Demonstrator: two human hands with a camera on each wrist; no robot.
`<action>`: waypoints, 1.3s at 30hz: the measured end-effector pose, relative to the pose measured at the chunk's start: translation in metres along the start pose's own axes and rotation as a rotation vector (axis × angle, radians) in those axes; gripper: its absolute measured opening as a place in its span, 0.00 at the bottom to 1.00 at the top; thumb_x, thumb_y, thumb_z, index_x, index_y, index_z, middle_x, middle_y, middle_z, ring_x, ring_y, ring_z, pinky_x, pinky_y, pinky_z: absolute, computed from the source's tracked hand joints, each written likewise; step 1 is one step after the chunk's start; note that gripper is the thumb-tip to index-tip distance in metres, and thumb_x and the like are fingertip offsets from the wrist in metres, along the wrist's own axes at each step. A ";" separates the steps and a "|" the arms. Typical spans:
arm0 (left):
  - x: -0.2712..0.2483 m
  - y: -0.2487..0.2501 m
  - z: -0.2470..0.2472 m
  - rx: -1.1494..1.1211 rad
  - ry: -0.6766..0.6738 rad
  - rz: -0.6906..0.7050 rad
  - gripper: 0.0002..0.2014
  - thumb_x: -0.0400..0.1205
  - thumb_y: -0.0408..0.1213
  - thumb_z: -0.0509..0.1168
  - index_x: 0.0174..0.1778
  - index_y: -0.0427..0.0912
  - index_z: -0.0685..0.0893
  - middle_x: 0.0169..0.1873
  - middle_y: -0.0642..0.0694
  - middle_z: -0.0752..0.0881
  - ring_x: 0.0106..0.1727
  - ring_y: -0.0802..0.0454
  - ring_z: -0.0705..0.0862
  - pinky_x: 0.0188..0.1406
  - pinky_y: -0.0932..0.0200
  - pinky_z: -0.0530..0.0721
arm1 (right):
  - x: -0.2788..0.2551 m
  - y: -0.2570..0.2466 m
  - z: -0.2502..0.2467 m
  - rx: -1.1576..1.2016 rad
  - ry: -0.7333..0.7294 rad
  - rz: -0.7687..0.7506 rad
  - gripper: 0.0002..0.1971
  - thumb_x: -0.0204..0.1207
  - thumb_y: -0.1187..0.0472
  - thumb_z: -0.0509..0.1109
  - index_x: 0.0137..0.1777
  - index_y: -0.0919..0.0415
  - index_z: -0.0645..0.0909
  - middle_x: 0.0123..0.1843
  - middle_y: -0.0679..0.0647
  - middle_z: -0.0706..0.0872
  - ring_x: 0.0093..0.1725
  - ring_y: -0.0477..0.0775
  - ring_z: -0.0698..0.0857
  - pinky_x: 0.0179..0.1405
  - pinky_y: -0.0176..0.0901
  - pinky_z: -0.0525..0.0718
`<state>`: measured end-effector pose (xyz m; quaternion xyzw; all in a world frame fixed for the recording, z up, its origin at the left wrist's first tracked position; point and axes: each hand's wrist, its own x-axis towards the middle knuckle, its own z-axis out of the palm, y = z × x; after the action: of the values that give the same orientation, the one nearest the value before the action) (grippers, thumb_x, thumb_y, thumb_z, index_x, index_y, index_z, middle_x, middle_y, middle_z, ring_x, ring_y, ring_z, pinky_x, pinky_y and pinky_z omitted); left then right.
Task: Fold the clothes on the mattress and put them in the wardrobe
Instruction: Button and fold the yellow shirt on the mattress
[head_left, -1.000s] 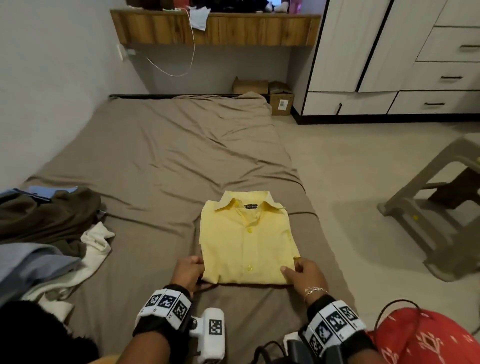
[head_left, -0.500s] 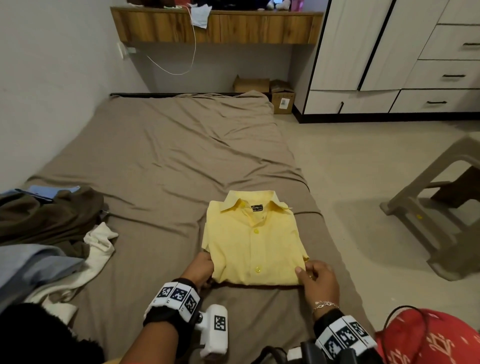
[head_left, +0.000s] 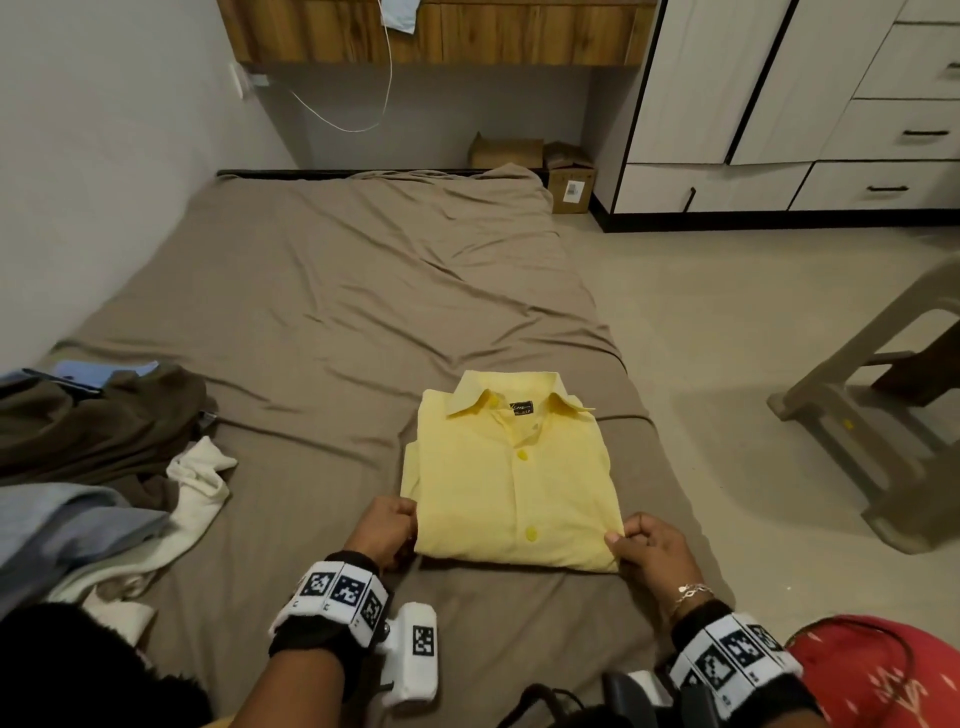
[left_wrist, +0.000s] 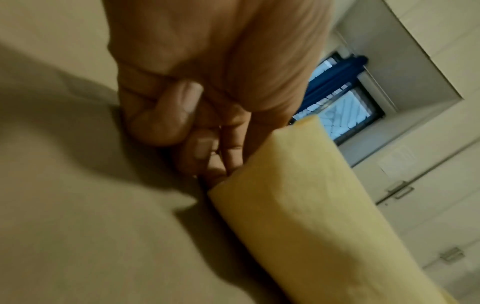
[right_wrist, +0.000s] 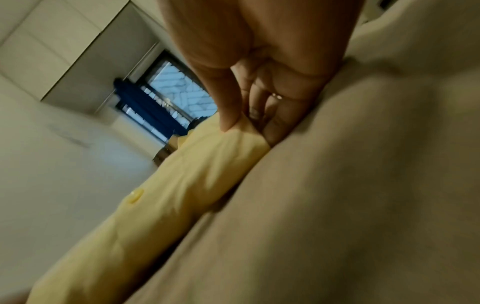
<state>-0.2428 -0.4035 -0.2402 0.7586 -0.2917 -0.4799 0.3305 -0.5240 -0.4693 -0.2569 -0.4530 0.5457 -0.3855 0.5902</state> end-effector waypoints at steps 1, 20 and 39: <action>0.001 0.000 -0.001 0.013 0.072 0.023 0.11 0.78 0.21 0.57 0.32 0.35 0.78 0.25 0.39 0.75 0.17 0.52 0.68 0.17 0.69 0.62 | 0.001 -0.002 -0.002 -0.045 -0.015 -0.011 0.16 0.71 0.80 0.67 0.27 0.65 0.69 0.14 0.45 0.70 0.15 0.39 0.68 0.16 0.29 0.68; -0.002 0.035 0.017 -0.462 0.160 0.190 0.11 0.79 0.43 0.64 0.41 0.38 0.82 0.40 0.40 0.86 0.45 0.45 0.83 0.56 0.41 0.80 | 0.017 -0.038 0.019 -0.216 -0.038 -0.031 0.02 0.78 0.69 0.66 0.45 0.63 0.79 0.41 0.57 0.84 0.41 0.56 0.82 0.32 0.34 0.80; -0.006 0.025 0.029 0.227 0.323 0.231 0.14 0.81 0.36 0.64 0.31 0.39 0.70 0.30 0.41 0.77 0.39 0.42 0.75 0.37 0.55 0.67 | 0.018 -0.029 0.023 -0.716 0.047 -0.082 0.12 0.79 0.66 0.65 0.57 0.70 0.84 0.50 0.62 0.86 0.47 0.56 0.81 0.43 0.38 0.72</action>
<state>-0.2755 -0.4209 -0.2264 0.8194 -0.3722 -0.2751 0.3382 -0.4982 -0.4919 -0.2347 -0.6437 0.6408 -0.2037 0.3654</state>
